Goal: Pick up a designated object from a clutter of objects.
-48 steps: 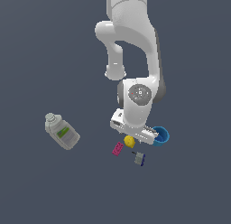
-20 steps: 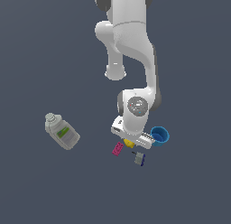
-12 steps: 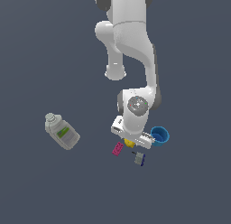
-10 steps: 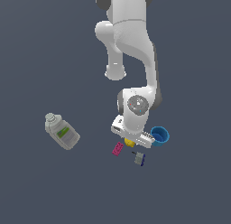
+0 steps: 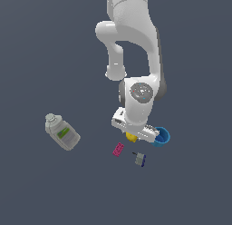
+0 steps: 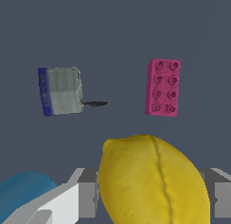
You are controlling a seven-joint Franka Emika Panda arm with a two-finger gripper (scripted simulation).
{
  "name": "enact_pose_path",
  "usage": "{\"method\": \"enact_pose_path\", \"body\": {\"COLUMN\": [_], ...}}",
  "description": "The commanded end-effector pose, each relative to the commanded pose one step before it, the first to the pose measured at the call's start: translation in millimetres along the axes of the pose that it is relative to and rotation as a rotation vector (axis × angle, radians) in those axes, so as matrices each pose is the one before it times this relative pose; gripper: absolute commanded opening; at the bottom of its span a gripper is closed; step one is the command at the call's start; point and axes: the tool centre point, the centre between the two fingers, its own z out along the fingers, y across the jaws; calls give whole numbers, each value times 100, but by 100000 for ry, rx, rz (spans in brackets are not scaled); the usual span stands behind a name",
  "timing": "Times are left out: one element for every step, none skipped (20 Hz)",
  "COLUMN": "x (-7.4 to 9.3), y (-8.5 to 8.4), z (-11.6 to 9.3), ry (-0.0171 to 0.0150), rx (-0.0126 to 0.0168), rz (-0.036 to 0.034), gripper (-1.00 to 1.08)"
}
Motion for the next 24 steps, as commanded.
{"method": "enact_pose_path", "body": {"x": [-371,-185,-171,-203,-210,-216,-219,-222,-226,-230,-234,-228,-224,-219,-214,-207,-204,-200,-196,-192,-185,-176,-167,-157], "y": [47,34,66,38,39,40,40,40,41,41,41,41,38,36,34,32,30,28,26,24,20,16,13,11], "z": [-2075,-919,-957,-1018,-1063,-1099,-1122,-1147,-1174,-1206,-1234,-1223,-1204,-1185,-1168,-1149,-1139,-1127,-1116,-1107,-1087,-1056,-1016,-967], "ry": [162,0,-14,0,0,0,0,0,0,0,0,22,0,0,0,20,0,0,0,0,0,0,0,0], "rx": [109,0,-17,0,0,0,0,0,0,0,0,-39,0,0,0,-39,0,0,0,0,0,0,0,0], "rz": [-8,0,65,0,0,0,0,0,0,0,0,20,0,0,0,22,0,0,0,0,0,0,0,0], "gripper": [-100,-100,-100,-100,-100,-100,-100,-100,-100,-100,-100,-100,-100,-100,-100,-100,-100,-100,-100,-100,-100,-100,-100,-100]}}
